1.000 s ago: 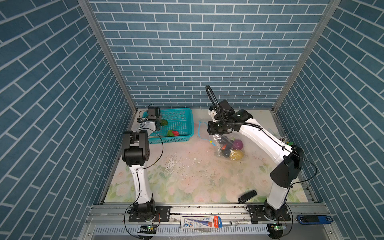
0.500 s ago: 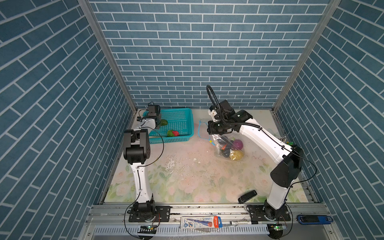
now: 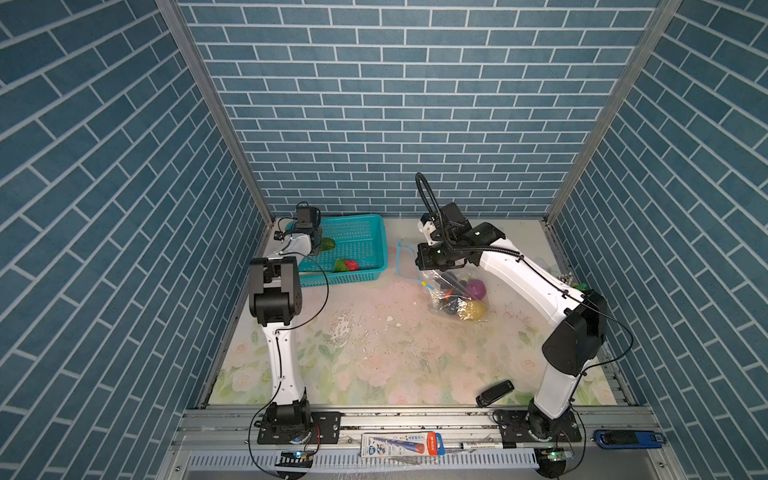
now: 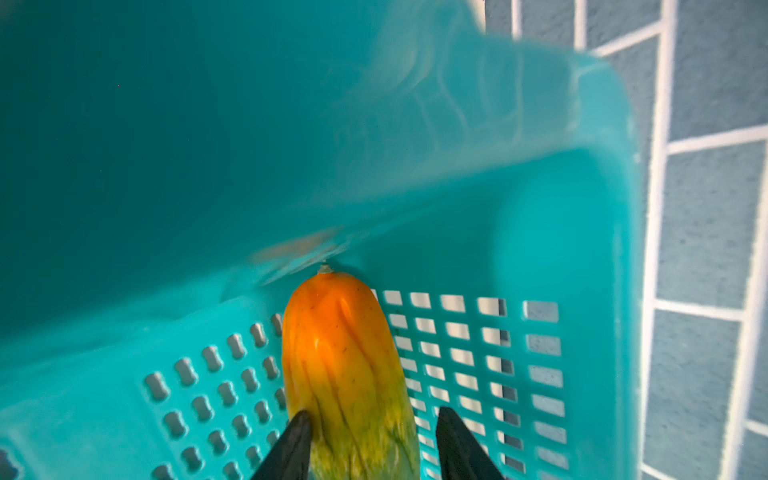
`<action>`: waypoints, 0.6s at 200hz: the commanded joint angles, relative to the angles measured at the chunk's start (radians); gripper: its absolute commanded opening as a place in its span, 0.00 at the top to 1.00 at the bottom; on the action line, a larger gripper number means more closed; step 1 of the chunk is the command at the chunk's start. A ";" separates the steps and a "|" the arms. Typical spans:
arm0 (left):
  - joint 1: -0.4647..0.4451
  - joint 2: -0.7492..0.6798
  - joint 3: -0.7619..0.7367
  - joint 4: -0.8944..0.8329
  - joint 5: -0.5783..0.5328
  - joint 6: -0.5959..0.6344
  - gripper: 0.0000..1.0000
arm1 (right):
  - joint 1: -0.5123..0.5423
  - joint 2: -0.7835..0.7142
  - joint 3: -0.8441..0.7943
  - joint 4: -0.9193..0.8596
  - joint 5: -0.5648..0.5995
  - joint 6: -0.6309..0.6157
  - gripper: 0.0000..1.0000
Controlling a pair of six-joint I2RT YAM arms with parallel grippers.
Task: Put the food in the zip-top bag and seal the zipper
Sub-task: 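Lower the left gripper onto the yellow-green papaya and grasp it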
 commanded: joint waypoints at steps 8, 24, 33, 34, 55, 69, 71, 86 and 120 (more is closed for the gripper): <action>-0.003 0.033 -0.068 -0.103 0.110 0.018 0.51 | -0.014 -0.055 -0.045 0.028 -0.006 0.002 1.00; -0.004 0.013 -0.093 -0.108 0.124 0.051 0.51 | -0.017 -0.057 -0.053 0.038 -0.013 0.004 1.00; -0.004 0.002 -0.104 -0.104 0.132 0.073 0.51 | -0.019 -0.058 -0.058 0.042 -0.017 0.004 1.00; -0.004 0.002 -0.105 -0.105 0.132 0.075 0.51 | -0.019 -0.059 -0.059 0.042 -0.018 0.004 1.00; -0.004 -0.017 -0.112 -0.129 0.142 0.114 0.50 | -0.024 -0.063 -0.068 0.053 -0.023 0.002 1.00; -0.003 -0.023 -0.117 -0.128 0.144 0.120 0.46 | -0.027 -0.067 -0.070 0.058 -0.026 0.003 1.00; -0.004 -0.023 -0.116 -0.127 0.143 0.122 0.46 | -0.027 -0.067 -0.071 0.060 -0.027 0.003 1.00; -0.004 -0.012 -0.097 -0.131 0.142 0.135 0.40 | -0.028 -0.067 -0.072 0.062 -0.030 0.002 1.00; -0.002 0.061 0.002 -0.178 0.156 0.162 0.34 | -0.031 -0.073 -0.074 0.064 -0.033 0.002 1.00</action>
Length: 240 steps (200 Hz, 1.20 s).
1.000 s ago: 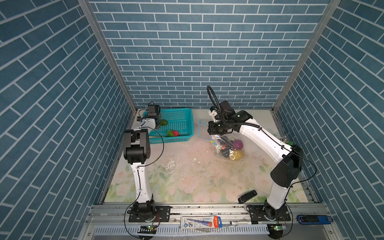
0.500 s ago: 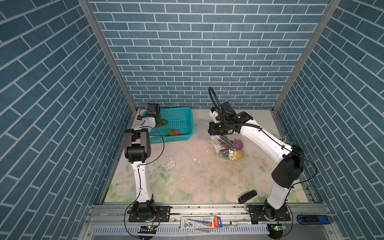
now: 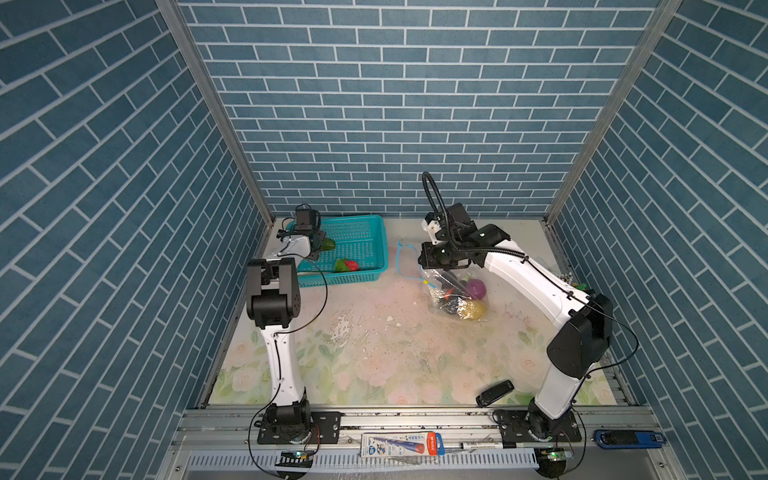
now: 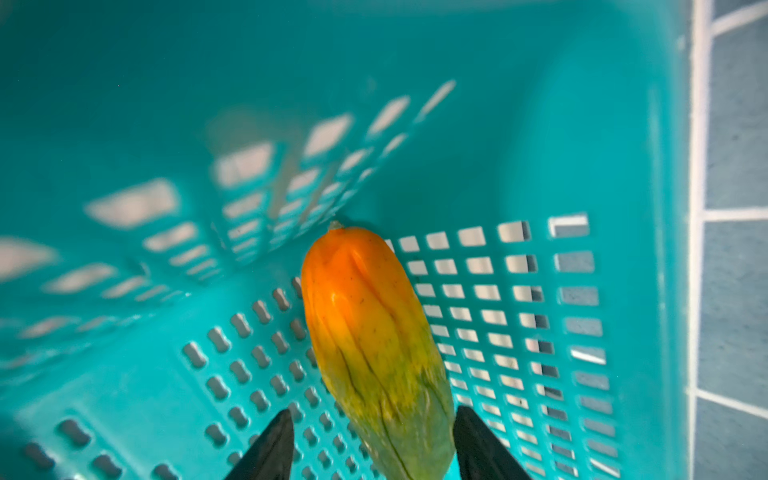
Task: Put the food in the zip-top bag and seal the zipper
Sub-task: 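Lower the left gripper onto the yellow-green papaya and grasp it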
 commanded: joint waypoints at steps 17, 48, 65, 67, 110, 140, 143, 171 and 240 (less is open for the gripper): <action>-0.002 0.139 0.083 -0.158 0.078 0.009 0.31 | -0.008 -0.051 -0.033 0.013 -0.009 0.002 1.00; -0.004 0.189 0.120 -0.180 0.094 0.005 0.32 | -0.014 -0.059 -0.035 0.011 -0.006 0.002 1.00; -0.008 0.193 0.121 -0.188 0.098 0.007 0.33 | -0.015 -0.059 -0.032 0.011 -0.006 0.000 1.00; -0.008 0.194 0.120 -0.188 0.098 0.007 0.33 | -0.015 -0.059 -0.033 0.011 -0.006 0.000 1.00; -0.008 0.140 0.073 -0.175 0.097 0.022 0.43 | -0.017 -0.056 -0.029 0.010 -0.013 0.001 1.00; -0.010 0.093 0.048 -0.163 0.112 0.055 0.49 | -0.016 -0.057 -0.026 0.007 -0.010 -0.001 1.00; -0.010 0.086 0.045 -0.160 0.114 0.061 0.50 | -0.017 -0.057 -0.025 0.007 -0.009 -0.003 1.00; -0.011 0.039 0.025 -0.151 0.129 0.111 0.52 | -0.017 -0.060 -0.026 0.005 -0.004 -0.003 1.00; -0.011 -0.095 -0.039 -0.112 0.197 0.261 0.58 | -0.017 -0.059 -0.018 -0.001 0.004 0.004 1.00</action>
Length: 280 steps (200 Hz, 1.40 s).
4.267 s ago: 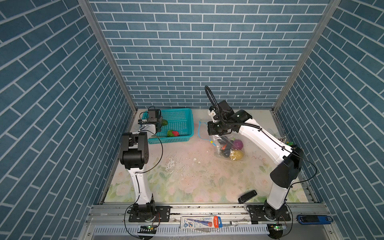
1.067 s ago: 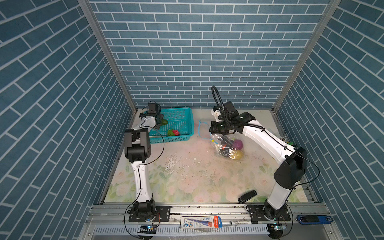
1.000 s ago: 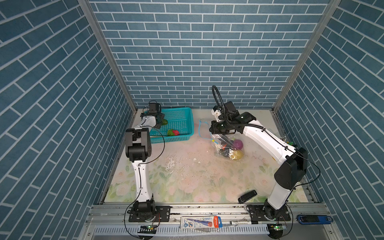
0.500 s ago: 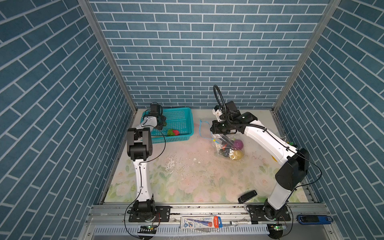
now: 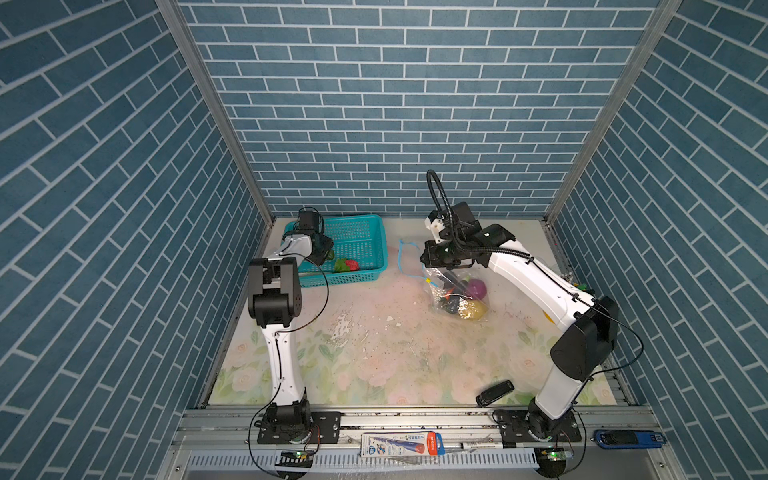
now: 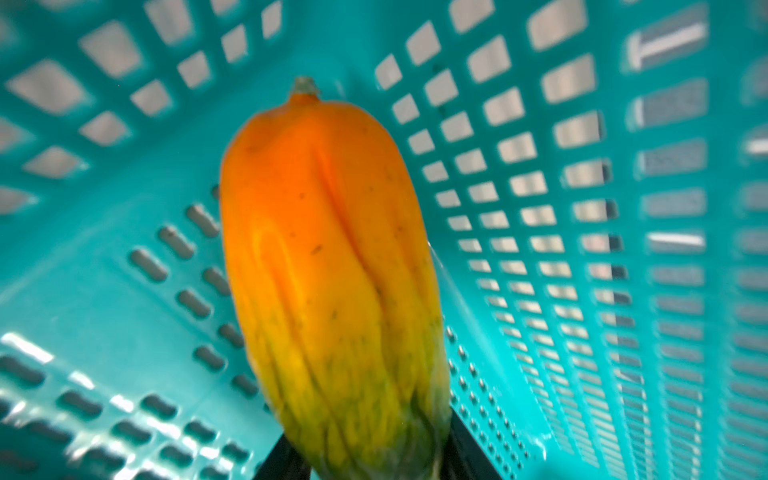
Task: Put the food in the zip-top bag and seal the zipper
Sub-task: 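Lower the left gripper onto the yellow-green papaya and grasp it, then lift the papaya with the left gripper and carry it over the bag mouth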
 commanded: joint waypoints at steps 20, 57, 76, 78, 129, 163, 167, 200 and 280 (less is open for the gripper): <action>-0.003 -0.113 -0.030 0.012 0.087 0.113 0.59 | -0.004 -0.036 -0.003 -0.011 0.014 0.004 1.00; -0.023 -0.229 -0.125 0.070 0.182 0.186 0.65 | -0.005 -0.036 -0.007 -0.011 0.020 0.003 1.00; -0.040 -0.289 -0.179 0.093 0.232 0.229 0.66 | -0.005 -0.033 -0.005 -0.012 0.020 0.007 1.00; -0.042 -0.295 -0.184 0.095 0.238 0.235 0.66 | -0.005 -0.033 -0.004 -0.011 0.020 0.007 1.00; -0.121 -0.462 -0.275 0.166 0.430 0.397 0.72 | -0.004 -0.037 -0.010 -0.014 0.033 0.010 1.00; -0.210 -0.542 -0.299 0.148 0.518 0.489 0.72 | -0.005 -0.036 -0.001 -0.019 0.038 0.011 1.00; -0.217 -0.551 -0.306 0.151 0.526 0.491 0.72 | -0.005 -0.036 -0.001 -0.021 0.039 0.011 1.00; -0.291 -0.616 -0.316 0.130 0.598 0.522 0.75 | -0.004 -0.041 0.002 -0.026 0.051 0.013 1.00; -0.412 -0.707 -0.376 0.127 0.688 0.581 0.75 | -0.014 -0.061 0.006 0.002 0.073 0.032 1.00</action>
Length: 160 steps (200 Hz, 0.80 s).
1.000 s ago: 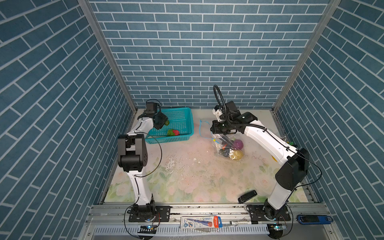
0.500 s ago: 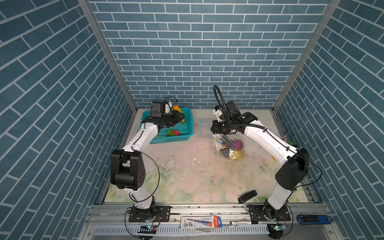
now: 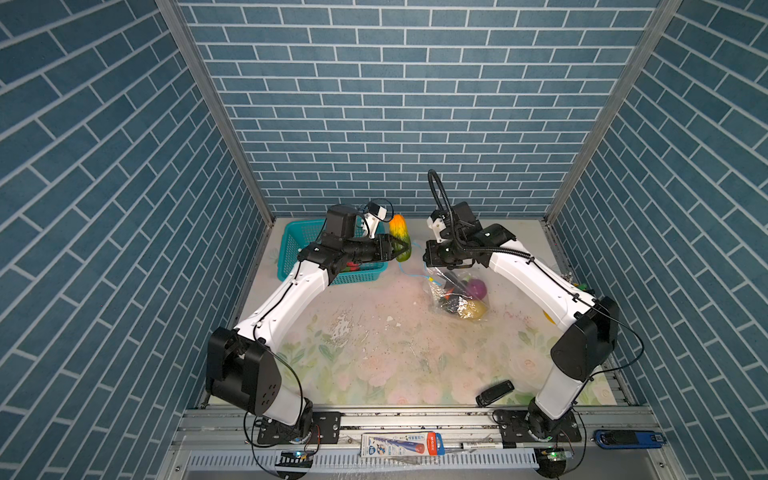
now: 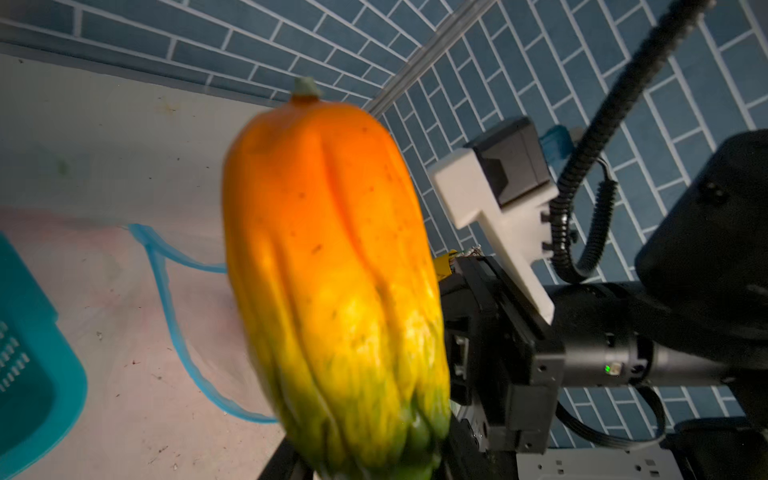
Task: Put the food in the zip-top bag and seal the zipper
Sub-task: 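Lift the papaya with the left gripper and carry it over the bag mouth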
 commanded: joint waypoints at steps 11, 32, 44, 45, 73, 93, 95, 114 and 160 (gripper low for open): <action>0.000 -0.016 -0.044 -0.012 0.059 0.027 0.74 | -0.009 -0.068 -0.002 0.018 0.030 0.034 1.00; -0.011 -0.015 -0.068 0.006 0.076 0.014 0.75 | -0.012 -0.089 -0.020 0.036 0.041 0.045 1.00; -0.021 -0.011 -0.080 0.023 0.078 0.006 0.74 | -0.010 -0.102 -0.028 0.044 0.047 0.049 1.00; -0.023 -0.010 -0.081 0.026 0.078 0.004 0.74 | -0.010 -0.103 -0.030 0.045 0.048 0.049 1.00; -0.044 0.026 -0.078 0.051 0.093 -0.044 0.75 | -0.011 -0.129 -0.049 0.065 0.062 0.055 1.00; -0.054 0.046 -0.074 0.087 0.104 -0.096 0.74 | -0.011 -0.142 -0.063 0.079 0.072 0.056 1.00; -0.055 0.049 -0.073 0.088 0.105 -0.099 0.74 | -0.011 -0.144 -0.065 0.080 0.071 0.055 1.00; -0.063 0.068 -0.053 0.089 0.121 -0.121 0.74 | -0.011 -0.153 -0.085 0.098 0.070 0.053 1.00; -0.073 0.146 0.017 0.010 0.185 -0.163 0.74 | -0.009 -0.175 -0.113 0.118 0.062 0.051 1.00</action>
